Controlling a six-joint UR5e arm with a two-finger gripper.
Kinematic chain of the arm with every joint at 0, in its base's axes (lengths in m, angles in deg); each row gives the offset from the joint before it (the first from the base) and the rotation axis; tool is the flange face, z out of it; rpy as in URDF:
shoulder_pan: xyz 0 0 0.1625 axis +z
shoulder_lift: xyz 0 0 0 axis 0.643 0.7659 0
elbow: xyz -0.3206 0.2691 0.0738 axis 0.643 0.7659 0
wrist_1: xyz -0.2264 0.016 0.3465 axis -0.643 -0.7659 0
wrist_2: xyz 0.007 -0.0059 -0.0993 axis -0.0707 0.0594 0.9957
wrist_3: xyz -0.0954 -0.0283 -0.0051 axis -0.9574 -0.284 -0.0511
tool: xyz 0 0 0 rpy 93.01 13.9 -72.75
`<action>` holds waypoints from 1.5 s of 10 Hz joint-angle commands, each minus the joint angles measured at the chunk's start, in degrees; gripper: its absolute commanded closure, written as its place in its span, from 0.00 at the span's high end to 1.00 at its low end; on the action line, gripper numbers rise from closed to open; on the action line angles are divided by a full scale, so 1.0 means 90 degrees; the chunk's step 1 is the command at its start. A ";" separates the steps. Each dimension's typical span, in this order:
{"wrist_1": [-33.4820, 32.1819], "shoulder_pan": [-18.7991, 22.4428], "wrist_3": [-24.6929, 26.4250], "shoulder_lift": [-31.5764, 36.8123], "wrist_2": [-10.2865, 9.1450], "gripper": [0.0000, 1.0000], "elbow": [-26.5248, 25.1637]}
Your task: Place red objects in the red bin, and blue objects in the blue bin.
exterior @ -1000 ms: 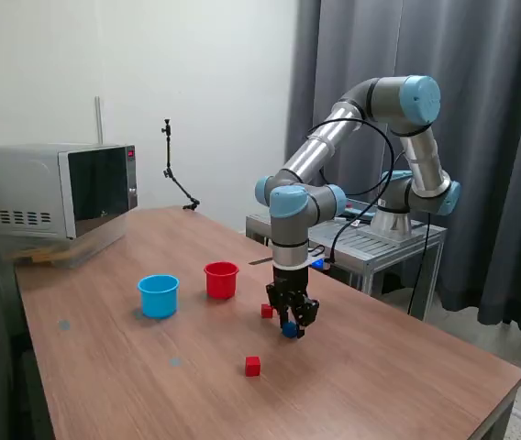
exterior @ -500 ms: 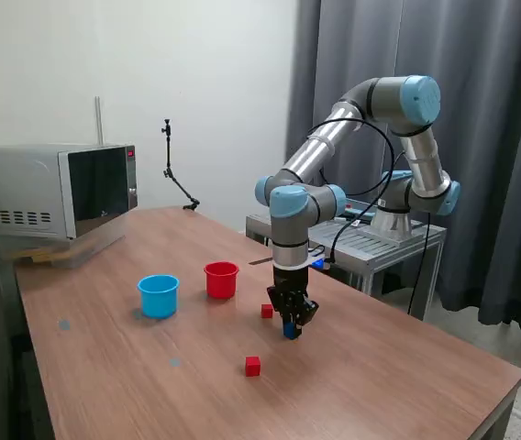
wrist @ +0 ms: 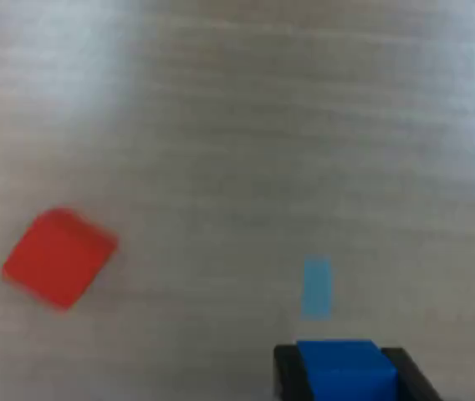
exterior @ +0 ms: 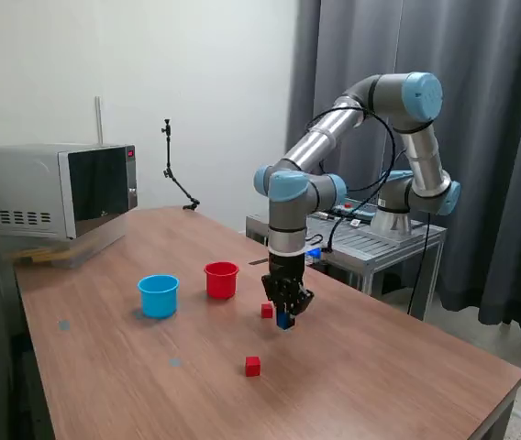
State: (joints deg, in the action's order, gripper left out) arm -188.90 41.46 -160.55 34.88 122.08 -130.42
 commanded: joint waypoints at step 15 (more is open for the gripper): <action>0.0067 -0.1518 0.0384 -0.0347 0.0713 0.00 0.1928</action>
State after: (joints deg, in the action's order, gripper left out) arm -188.31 28.56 -157.18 32.74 128.44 -114.39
